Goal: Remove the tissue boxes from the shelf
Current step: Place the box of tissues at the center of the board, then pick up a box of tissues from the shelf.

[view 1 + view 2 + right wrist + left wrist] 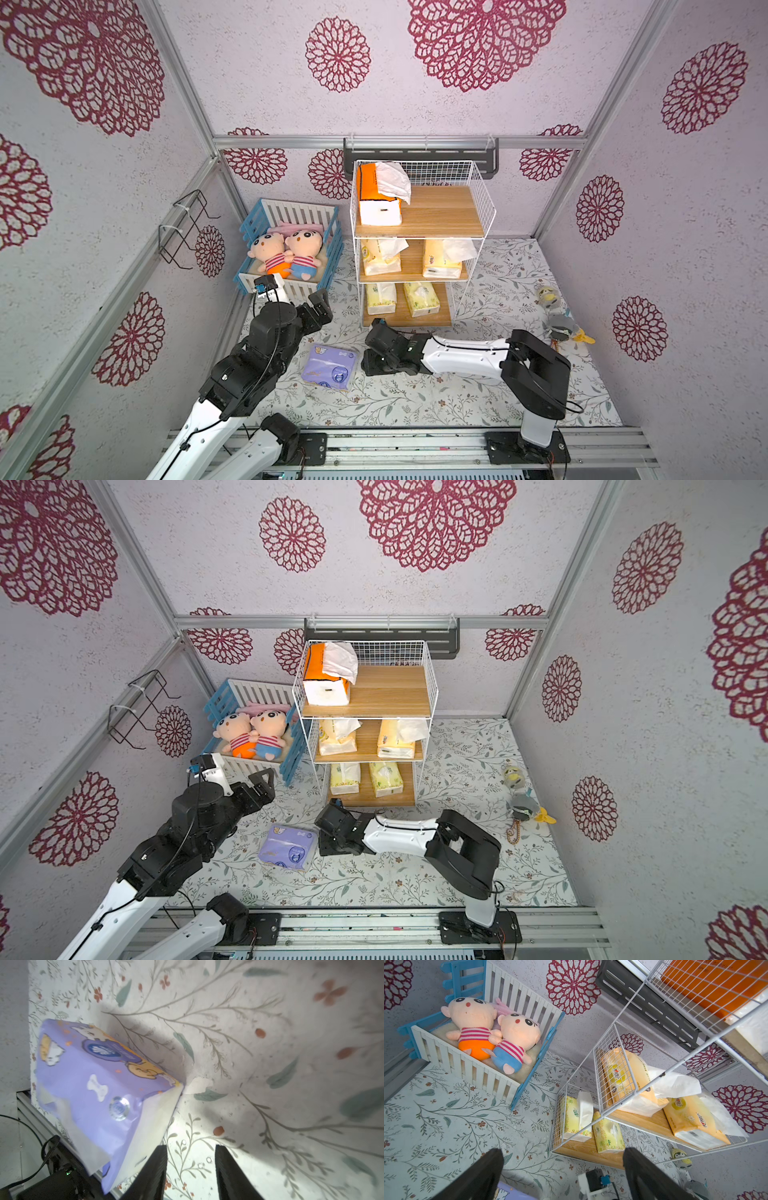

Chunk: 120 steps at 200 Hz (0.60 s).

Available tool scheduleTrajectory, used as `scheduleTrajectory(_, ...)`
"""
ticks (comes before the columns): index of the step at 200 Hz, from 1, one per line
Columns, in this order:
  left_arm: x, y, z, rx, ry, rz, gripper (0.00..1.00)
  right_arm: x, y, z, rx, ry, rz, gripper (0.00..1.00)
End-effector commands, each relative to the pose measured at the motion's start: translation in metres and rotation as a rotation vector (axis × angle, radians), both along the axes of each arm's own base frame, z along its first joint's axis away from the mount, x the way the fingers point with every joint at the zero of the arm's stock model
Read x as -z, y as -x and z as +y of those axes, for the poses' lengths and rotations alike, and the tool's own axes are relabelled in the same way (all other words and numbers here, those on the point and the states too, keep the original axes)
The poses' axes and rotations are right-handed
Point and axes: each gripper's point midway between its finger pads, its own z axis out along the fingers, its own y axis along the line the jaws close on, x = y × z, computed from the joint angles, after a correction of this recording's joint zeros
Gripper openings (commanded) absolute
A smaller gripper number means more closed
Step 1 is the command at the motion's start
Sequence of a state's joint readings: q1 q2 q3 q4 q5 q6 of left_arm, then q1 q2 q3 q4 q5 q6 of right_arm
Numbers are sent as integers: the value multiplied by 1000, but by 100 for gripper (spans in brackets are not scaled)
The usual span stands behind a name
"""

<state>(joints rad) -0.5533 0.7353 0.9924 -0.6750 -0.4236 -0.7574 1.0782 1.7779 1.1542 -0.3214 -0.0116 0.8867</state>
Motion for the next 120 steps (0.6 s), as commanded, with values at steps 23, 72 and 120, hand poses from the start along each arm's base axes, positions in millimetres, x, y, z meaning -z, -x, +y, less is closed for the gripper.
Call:
scheduleTrajectory(23,-12,-15,-34,140,22,-23,97,-116,-13,-48,85,-117,-292,45)
scheduleTrajectory(72,-10,-42,-91,310,119,22,98,-254,6,-83,136,-361,-501,44)
scheduleTrajectory(120,-32,-62,-99,301,129,-54,97,-371,-1,-115,244,-470,-681,55)
